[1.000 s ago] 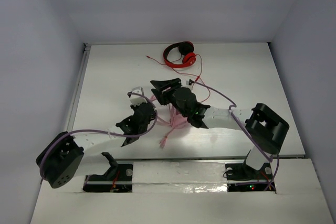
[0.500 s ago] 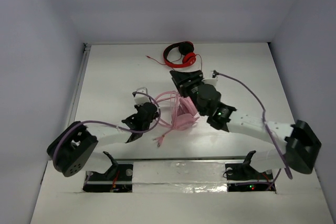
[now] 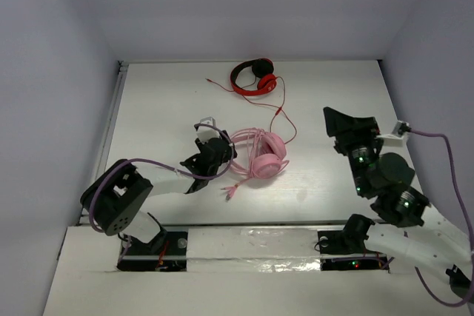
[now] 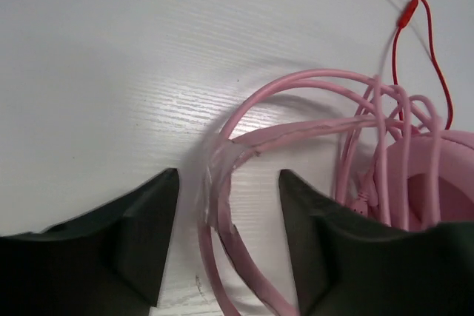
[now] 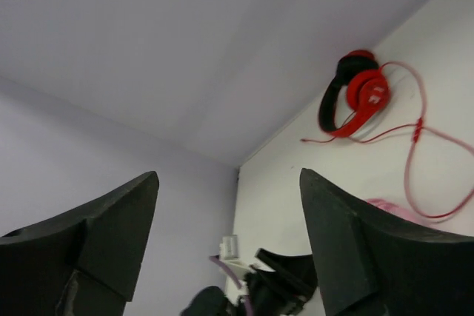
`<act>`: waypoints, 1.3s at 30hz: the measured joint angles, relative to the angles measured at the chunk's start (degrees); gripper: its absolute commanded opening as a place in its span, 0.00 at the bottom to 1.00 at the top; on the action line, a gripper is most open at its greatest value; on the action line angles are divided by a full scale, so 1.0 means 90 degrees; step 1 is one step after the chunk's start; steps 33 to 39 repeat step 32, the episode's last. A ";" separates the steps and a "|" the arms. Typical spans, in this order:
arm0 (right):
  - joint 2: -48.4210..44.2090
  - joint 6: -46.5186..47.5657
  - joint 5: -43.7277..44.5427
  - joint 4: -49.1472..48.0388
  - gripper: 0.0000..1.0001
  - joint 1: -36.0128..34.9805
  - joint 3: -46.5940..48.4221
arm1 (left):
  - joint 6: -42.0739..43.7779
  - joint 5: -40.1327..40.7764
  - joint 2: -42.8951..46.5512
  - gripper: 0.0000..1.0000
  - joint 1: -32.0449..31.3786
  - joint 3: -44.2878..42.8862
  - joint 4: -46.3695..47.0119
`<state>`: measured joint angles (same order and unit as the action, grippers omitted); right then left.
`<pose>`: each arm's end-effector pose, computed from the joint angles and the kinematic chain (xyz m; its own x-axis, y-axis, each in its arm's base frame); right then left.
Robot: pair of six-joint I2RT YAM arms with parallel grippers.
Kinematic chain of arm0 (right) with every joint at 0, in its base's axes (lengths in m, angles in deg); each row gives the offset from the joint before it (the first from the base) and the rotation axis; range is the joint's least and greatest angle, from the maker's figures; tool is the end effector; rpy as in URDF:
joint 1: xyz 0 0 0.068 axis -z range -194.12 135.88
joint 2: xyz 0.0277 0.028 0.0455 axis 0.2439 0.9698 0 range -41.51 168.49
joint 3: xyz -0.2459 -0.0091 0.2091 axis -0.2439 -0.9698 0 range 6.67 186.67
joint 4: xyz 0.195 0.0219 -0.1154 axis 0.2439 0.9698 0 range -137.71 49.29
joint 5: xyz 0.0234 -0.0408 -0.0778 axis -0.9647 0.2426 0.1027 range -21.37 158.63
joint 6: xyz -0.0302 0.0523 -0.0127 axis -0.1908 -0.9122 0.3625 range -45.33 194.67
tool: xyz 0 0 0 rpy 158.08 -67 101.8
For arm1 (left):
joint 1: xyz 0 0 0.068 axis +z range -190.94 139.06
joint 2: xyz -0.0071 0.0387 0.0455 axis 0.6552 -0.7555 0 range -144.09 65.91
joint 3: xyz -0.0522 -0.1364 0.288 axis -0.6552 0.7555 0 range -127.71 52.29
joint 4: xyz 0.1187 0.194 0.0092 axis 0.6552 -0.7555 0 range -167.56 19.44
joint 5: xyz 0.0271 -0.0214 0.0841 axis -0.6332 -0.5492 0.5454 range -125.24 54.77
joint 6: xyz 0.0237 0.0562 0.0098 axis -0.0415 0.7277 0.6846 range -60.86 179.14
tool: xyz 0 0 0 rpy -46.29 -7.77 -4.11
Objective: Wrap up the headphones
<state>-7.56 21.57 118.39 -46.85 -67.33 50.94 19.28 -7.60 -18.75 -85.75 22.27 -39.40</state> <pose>0.0616 0.0232 0.4031 0.0060 0.8706 -0.4920 -0.1185 0.4892 0.8641 0.2038 -0.1721 0.2463 -0.4237 -0.3793 -0.8225 0.0667 0.8926 -0.4460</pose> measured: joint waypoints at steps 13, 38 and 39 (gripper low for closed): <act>-0.1447 0.0673 0.0457 0.2705 1.00 -0.0002 0.0860 | 0.0097 0.0007 0.2528 0.99 0.0034 -0.0053 -0.0916; -0.2523 0.1603 0.0396 0.3007 1.00 0.0000 0.1073 | 0.0903 -0.0170 0.5999 0.99 0.0117 -0.1613 -0.3444; -0.2523 0.1603 0.0396 0.3007 1.00 0.0000 0.1073 | 0.0903 -0.0170 0.5999 0.99 0.0117 -0.1613 -0.3444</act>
